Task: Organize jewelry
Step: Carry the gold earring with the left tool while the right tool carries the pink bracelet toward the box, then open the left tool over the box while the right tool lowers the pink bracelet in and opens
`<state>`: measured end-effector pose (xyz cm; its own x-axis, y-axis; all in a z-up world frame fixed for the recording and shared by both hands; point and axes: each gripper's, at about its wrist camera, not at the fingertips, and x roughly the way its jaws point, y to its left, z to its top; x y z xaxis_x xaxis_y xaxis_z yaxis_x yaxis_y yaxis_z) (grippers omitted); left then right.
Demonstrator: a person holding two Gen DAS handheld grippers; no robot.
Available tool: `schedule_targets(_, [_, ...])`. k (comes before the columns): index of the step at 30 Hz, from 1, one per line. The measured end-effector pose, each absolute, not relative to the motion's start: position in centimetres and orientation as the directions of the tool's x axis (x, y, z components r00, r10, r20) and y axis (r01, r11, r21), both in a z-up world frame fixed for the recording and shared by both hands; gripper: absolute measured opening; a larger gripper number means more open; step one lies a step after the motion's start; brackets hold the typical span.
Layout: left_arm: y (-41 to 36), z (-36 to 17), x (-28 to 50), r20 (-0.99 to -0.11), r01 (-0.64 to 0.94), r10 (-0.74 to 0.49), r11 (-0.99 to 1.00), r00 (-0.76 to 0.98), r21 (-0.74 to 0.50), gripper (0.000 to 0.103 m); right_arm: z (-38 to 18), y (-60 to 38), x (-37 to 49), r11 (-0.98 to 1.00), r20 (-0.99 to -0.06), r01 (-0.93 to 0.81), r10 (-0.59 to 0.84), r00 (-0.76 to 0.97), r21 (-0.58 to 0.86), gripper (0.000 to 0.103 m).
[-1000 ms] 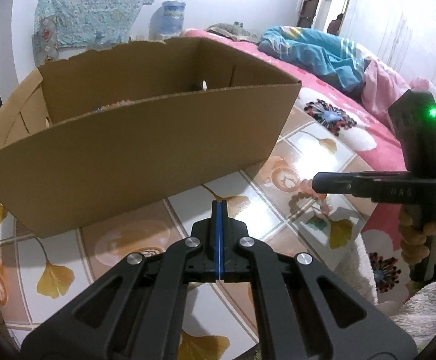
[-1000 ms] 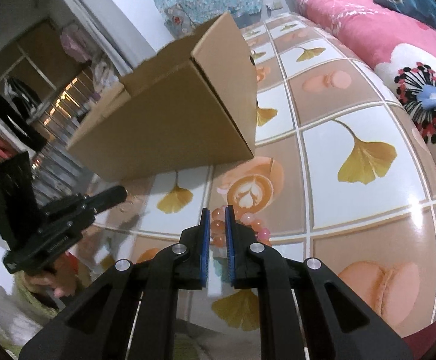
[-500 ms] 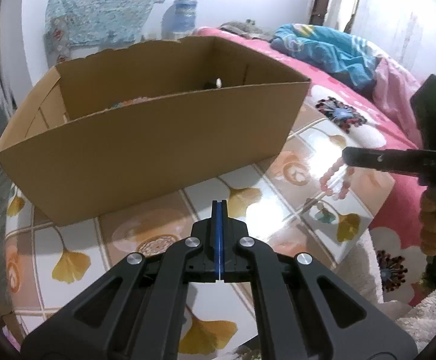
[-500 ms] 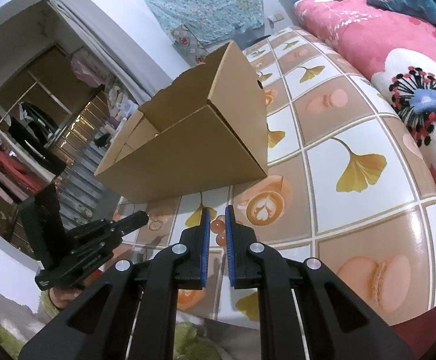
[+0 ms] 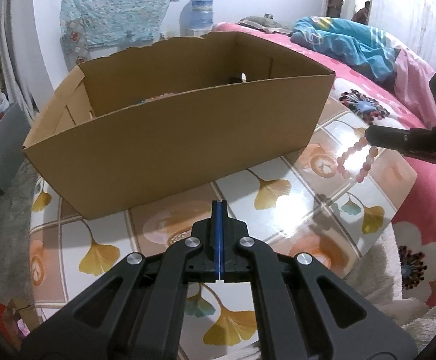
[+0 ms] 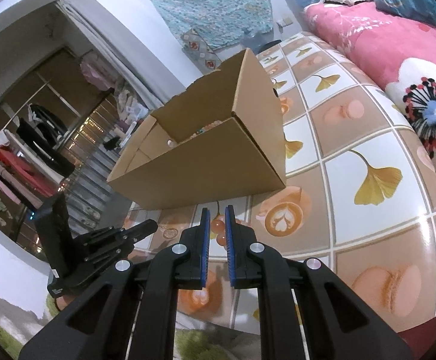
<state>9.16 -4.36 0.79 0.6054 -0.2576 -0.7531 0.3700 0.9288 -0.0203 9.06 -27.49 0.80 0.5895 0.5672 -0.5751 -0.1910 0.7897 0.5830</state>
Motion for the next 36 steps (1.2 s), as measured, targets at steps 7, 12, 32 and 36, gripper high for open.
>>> schedule_targets(7, [-3.9, 0.8, 9.0, -0.751, 0.35, -0.236, 0.937, 0.617, -0.007, 0.0, 1.2, -27.0, 9.2, 0.786, -0.568, -0.207, 0.576, 0.588, 0.583, 0.01])
schedule_targets(12, [-3.4, 2.1, 8.5, -0.734, 0.349, -0.247, 0.937, 0.632, -0.015, 0.0, 2.3, -26.7, 9.2, 0.783, -0.554, -0.223, 0.581, 0.597, 0.58, 0.01])
schedule_targets(32, [2.1, 12.5, 15.6, -0.685, 0.36, -0.343, 0.924, 0.642, -0.126, 0.0, 12.2, -23.8, 15.8, 0.732, -0.41, -0.415, 0.66, 0.63, 0.54, 0.01])
schedule_targets(36, [1.8, 10.2, 19.8, -0.771, 0.358, -0.288, 0.93, 0.568, -0.085, 0.0, 11.5, -23.6, 19.0, 0.73, -0.433, -0.408, 0.666, 0.608, 0.549, 0.01])
